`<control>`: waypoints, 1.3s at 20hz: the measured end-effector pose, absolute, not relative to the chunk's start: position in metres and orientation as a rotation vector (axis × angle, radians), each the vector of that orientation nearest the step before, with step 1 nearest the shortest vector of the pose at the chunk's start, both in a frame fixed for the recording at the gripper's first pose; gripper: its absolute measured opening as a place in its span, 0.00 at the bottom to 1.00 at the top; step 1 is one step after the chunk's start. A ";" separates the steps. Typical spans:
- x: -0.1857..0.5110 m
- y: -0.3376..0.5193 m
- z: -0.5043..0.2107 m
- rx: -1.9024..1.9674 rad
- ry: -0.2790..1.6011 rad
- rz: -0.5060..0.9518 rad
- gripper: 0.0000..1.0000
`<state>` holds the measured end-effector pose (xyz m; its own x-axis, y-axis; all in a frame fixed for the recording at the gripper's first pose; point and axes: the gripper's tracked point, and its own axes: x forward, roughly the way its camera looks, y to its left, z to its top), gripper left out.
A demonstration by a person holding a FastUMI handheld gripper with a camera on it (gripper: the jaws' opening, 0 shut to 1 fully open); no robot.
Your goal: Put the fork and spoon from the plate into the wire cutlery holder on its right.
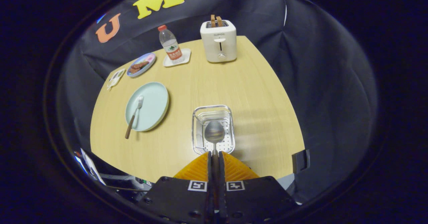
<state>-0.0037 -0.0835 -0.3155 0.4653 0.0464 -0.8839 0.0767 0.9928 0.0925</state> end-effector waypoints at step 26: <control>0.080 0.134 -0.317 0.101 0.852 0.132 0.96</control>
<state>0.0799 0.1343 -0.3171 0.6509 0.1564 -0.7429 -0.0758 0.9870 0.1414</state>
